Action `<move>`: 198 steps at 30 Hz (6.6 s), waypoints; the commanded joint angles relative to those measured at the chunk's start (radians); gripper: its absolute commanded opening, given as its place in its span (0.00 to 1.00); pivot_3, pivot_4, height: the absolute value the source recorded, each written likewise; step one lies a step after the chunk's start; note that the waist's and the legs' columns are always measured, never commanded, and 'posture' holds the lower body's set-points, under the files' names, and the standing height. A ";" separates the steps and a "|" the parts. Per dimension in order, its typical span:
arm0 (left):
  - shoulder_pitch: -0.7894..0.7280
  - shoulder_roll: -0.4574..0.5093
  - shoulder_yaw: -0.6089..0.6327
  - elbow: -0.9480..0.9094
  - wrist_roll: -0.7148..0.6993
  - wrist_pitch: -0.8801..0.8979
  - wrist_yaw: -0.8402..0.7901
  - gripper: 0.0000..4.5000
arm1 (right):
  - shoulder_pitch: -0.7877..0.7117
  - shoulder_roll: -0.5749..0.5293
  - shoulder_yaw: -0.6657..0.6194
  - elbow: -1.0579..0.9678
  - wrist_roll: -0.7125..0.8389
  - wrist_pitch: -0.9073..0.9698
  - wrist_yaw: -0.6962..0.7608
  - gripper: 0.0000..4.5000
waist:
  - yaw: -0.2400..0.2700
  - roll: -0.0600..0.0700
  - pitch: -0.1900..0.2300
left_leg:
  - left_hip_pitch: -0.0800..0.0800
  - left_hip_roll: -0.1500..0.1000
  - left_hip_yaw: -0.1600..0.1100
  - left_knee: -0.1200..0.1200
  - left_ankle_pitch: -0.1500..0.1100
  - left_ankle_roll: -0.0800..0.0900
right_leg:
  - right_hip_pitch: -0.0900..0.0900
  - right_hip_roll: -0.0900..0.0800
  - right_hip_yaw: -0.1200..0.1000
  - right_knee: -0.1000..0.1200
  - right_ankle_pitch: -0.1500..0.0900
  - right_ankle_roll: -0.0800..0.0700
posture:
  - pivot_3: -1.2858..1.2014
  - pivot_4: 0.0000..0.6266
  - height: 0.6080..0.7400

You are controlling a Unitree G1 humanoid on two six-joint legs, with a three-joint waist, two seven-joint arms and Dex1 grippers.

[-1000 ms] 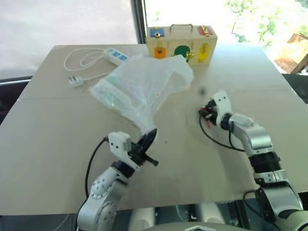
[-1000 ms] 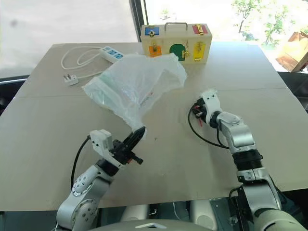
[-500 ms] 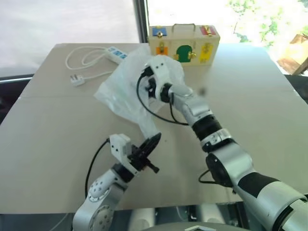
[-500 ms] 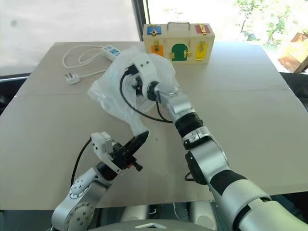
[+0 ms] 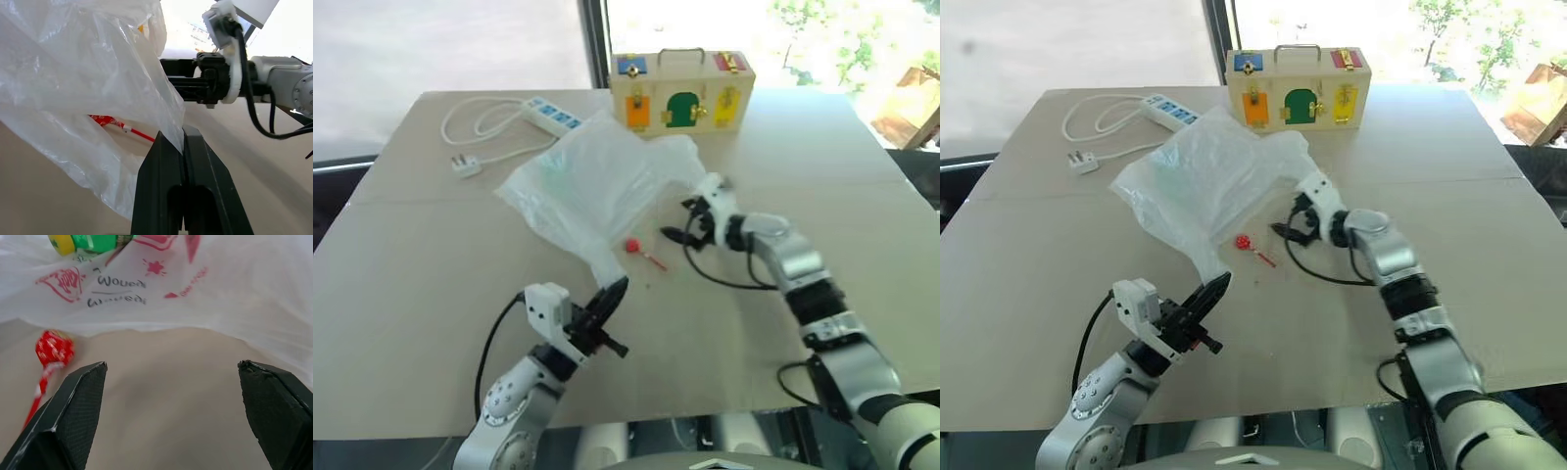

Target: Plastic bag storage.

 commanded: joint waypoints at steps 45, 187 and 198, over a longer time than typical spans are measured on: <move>0.092 -0.014 0.403 0.068 -0.483 0.051 0.004 0.00 | 0.185 -0.006 0.238 -0.239 -0.090 0.019 0.029 0.66 | -0.007 -0.002 0.000 | 0.001 0.000 -0.001 0.001 0.001 -0.001 | 0.000 0.001 0.002 0.000 -0.002 -0.004 | 0.52 0.24 0.94; -0.529 0.464 0.609 0.474 -0.484 0.508 -0.307 1.00 | 0.112 -0.533 -0.487 -0.082 0.679 0.482 0.364 0.99 | 0.022 -0.010 0.024 | -0.017 0.001 -0.002 0.007 0.006 -0.010 | -0.014 0.003 -0.001 0.005 0.000 0.000 | 0.52 0.24 0.94; -0.208 0.401 0.575 0.247 -0.386 0.435 -0.288 1.00 | 0.479 -0.676 -0.494 -0.175 0.495 0.262 0.391 0.99 | 0.026 -0.009 0.023 | -0.017 0.001 -0.003 0.009 0.004 -0.007 | -0.013 0.004 -0.001 0.005 0.000 0.000 | 0.52 0.24 0.94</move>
